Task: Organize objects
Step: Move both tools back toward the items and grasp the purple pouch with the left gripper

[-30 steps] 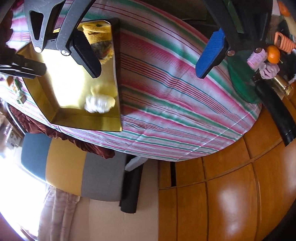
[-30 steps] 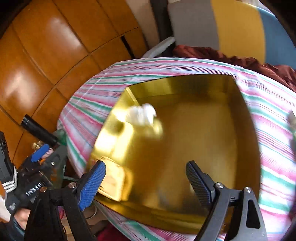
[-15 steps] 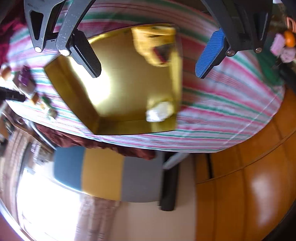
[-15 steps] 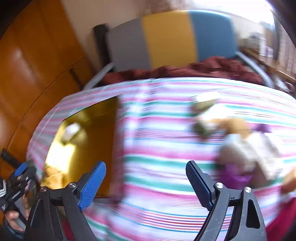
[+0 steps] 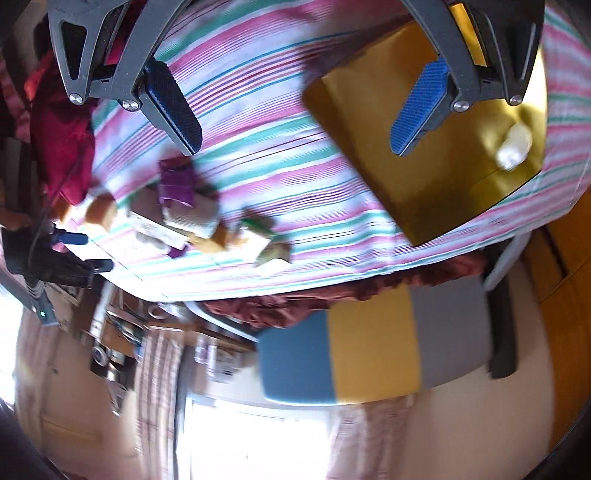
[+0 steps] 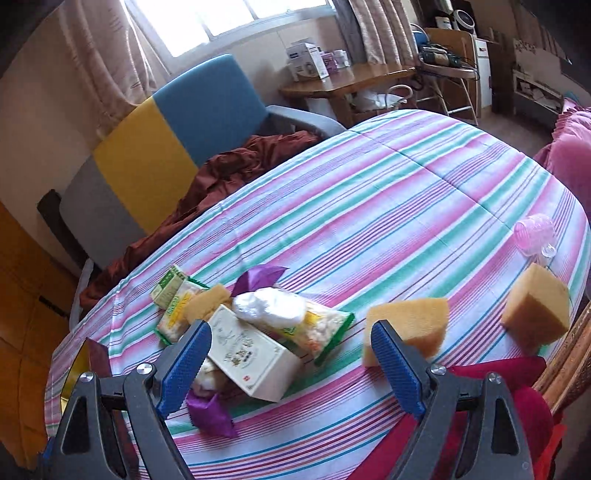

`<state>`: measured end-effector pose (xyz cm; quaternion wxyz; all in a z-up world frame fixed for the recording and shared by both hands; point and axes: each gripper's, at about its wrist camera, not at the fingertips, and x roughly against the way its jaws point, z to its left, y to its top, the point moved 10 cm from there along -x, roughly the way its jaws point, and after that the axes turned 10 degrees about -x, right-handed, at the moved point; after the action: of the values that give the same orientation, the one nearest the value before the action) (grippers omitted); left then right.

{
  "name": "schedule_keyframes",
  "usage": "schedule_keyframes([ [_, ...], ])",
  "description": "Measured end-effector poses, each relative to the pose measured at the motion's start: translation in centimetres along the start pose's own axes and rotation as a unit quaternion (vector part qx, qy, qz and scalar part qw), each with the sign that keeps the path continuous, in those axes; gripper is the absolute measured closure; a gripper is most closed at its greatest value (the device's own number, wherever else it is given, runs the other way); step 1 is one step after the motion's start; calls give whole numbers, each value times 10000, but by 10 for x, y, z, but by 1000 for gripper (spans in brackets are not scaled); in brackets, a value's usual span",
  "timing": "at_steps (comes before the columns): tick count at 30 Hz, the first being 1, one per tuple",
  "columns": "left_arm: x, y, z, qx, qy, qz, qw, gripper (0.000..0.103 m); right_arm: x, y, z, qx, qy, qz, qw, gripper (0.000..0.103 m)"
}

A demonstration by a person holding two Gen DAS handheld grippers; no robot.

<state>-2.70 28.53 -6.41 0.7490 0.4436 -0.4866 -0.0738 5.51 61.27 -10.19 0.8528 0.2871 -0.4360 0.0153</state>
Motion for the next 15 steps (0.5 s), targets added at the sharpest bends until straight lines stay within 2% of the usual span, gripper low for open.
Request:
schedule_keyframes([
  [1,-8,4,-13,-107,-83,33,9999,0,-10,-7,-9,-459,398,375,9974,13],
  [2,-17,7,-26,-191,-177,72,9996,0,-10,-7,-9,-459,398,375,9974,13],
  [5,-43,16,-60,-387,-449,169,9981,0,0,-2,-16,-887,751,210,9930,13],
  [9,-75,17,-94,-527,-735,361,9952,1,-4,-7,-7,-793,982,402,9912,13],
  [10,-84,17,-101,-522,-817,403,9945,1,-6,-9,-5,-819,1157,533,9885,13],
  [15,-120,19,-122,-525,-968,612,9920,1,-3,-7,-5,-922,1371,524,9849,13],
])
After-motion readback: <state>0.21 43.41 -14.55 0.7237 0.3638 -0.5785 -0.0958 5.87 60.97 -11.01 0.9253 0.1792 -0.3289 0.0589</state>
